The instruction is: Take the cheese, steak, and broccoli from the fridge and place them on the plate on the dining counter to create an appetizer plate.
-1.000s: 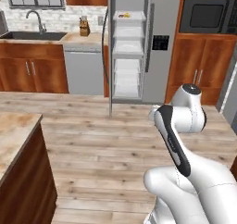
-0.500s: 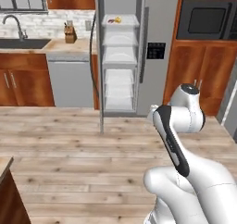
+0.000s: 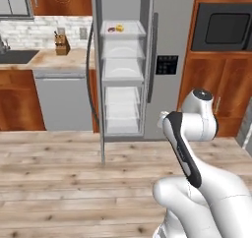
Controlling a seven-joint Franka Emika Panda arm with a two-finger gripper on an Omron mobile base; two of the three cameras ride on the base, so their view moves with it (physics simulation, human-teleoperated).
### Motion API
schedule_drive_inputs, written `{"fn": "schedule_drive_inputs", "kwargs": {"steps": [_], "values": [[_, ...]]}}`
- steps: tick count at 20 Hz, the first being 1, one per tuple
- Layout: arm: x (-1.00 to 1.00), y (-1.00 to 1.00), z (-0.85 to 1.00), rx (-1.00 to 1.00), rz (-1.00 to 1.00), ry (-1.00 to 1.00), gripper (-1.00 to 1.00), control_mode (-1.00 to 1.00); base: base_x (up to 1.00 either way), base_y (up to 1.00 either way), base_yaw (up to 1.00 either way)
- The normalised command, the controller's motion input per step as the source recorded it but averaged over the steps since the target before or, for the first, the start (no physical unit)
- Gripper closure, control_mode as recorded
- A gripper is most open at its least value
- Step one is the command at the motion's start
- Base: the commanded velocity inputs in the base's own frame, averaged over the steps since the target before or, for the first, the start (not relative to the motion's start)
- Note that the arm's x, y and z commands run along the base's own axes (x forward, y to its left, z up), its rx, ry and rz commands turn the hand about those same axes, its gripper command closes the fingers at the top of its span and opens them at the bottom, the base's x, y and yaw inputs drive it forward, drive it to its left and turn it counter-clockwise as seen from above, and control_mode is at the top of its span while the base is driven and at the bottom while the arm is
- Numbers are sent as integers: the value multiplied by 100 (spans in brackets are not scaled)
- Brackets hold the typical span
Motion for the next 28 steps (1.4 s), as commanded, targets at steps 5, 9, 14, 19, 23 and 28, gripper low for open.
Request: {"fn": "schedule_drive_inputs", "kwargs": {"steps": [5,9,14,19,23,28], "values": [[0,0,0,0,0,0,-100,100,100,21,-7],[0,0,0,0,0,0,-100,100,100,10,-4],[0,0,0,0,0,0,-100,100,100,0,-1],[0,0,0,0,0,0,-100,100,100,7,1],[0,0,0,0,0,0,-100,100,100,1,7],[0,0,0,0,0,0,-100,100,98,13,14]]}}
